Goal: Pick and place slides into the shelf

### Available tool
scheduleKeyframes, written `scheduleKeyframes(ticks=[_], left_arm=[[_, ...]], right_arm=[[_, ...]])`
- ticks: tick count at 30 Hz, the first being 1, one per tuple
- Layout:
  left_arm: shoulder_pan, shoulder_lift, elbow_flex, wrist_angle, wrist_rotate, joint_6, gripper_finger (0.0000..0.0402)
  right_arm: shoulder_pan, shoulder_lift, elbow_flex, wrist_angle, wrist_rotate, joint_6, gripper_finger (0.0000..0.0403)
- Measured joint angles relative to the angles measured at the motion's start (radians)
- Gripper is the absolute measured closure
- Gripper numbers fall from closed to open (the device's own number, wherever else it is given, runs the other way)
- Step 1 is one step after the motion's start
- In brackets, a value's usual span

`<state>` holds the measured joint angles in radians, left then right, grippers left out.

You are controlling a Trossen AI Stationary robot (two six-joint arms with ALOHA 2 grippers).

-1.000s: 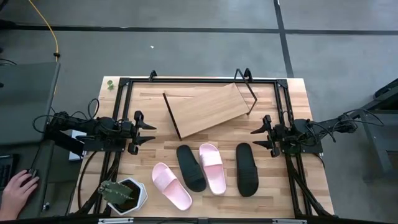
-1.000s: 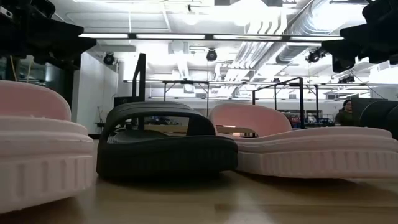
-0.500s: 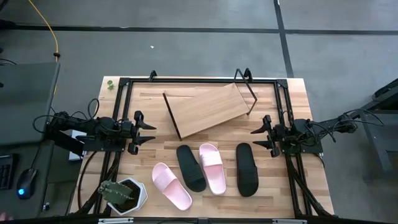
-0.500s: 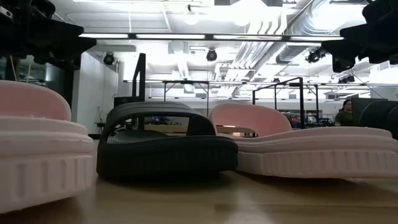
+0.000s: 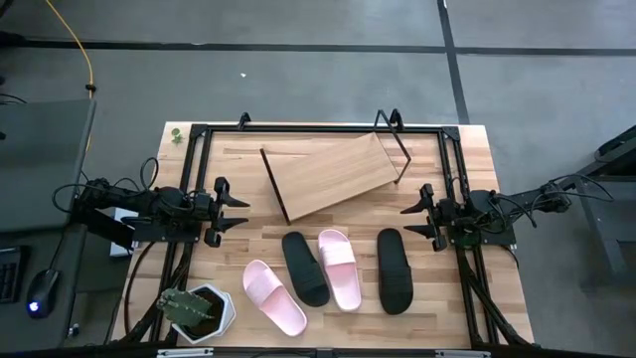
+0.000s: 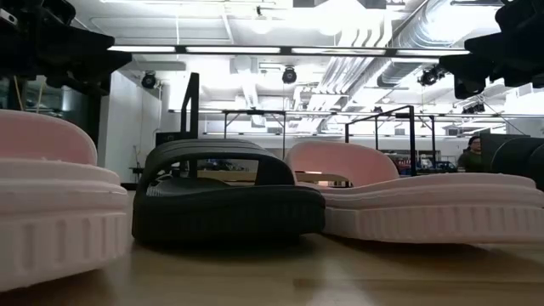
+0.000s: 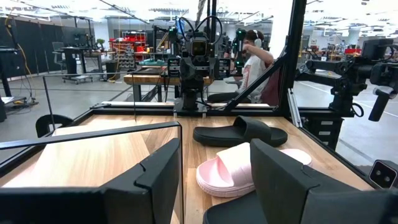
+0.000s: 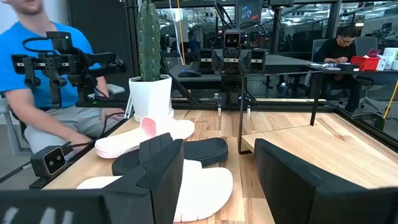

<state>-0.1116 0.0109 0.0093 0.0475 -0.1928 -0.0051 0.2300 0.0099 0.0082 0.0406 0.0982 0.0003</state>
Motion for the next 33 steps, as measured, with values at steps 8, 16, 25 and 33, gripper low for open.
scheduleKeyframes(ticks=[8,16,25,33], left_arm=[[0.000,0.000,0.000,0.000,0.000,0.000,0.0224],[0.000,0.000,0.000,0.000,0.000,0.000,0.0224],[0.000,0.000,0.000,0.000,0.000,0.000,0.0224],[0.000,0.000,0.000,0.000,0.000,0.000,0.0224]], right_arm=[[0.000,0.000,0.000,0.000,0.000,0.000,0.0215],[0.000,0.000,0.000,0.000,0.000,0.000,0.0215],[0.000,0.000,0.000,0.000,0.000,0.000,0.0215],[0.000,0.000,0.000,0.000,0.000,0.000,0.0215]])
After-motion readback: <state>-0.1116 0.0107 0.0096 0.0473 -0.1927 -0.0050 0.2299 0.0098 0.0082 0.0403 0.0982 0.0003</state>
